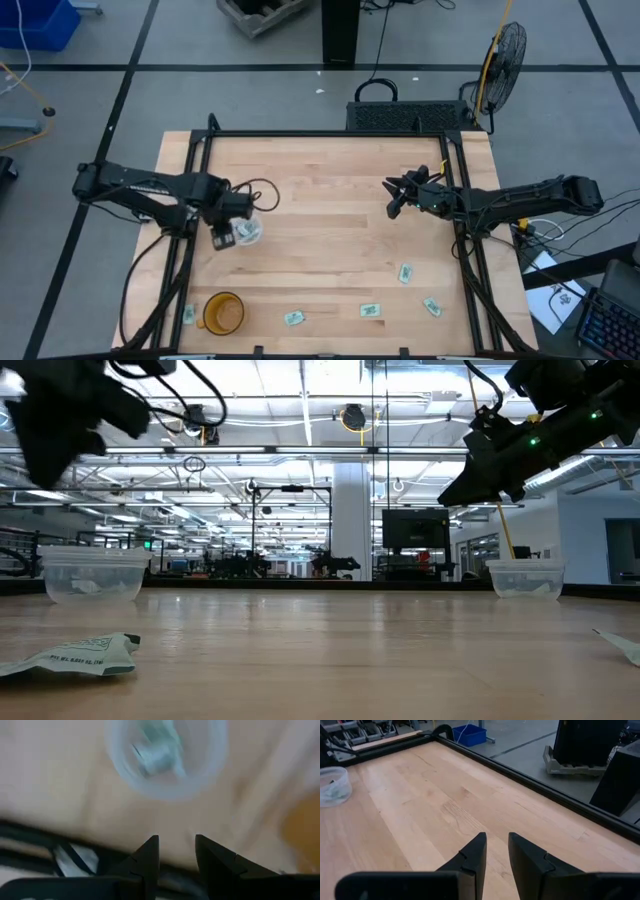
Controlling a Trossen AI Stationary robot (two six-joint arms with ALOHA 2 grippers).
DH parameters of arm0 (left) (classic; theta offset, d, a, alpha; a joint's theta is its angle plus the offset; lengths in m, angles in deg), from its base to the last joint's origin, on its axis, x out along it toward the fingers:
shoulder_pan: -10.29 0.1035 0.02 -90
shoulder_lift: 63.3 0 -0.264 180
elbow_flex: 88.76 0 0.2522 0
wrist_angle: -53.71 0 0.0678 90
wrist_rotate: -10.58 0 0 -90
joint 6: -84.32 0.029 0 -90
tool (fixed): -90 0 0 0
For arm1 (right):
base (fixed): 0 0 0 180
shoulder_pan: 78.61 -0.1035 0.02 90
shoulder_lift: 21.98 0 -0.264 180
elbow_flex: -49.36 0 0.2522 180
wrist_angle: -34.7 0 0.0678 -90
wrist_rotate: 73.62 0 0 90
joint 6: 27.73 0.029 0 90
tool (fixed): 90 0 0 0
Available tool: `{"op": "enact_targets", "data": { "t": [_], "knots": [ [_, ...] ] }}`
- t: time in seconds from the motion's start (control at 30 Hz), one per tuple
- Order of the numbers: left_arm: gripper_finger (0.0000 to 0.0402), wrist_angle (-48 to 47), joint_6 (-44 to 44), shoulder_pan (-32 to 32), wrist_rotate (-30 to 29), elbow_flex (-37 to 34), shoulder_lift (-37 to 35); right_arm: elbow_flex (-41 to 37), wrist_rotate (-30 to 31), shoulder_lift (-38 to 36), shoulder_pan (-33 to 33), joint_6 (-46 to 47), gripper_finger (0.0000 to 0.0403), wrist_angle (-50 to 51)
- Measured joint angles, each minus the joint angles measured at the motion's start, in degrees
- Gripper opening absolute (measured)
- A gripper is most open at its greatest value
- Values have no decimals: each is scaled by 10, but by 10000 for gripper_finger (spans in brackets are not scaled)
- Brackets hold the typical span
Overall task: Pick and place items into bin
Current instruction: Put the green stevia packet into the left transparent bin
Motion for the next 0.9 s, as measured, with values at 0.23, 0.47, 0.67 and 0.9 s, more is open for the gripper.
{"op": "enact_targets", "data": {
  "t": [0.23,0.47,0.67,0.9],
  "knots": [
    [131,-29,-136,-117,92,-18,-2,0,0,0,0,-9,73,0],
    [131,52,-258,-273,104,-78,-2,0,0,0,0,-9,73,0],
    [131,192,-295,-367,104,-126,-2,0,0,0,0,-14,73,0],
    [131,393,-331,-462,216,-200,-2,0,0,0,3,-41,73,0]
  ]
}}
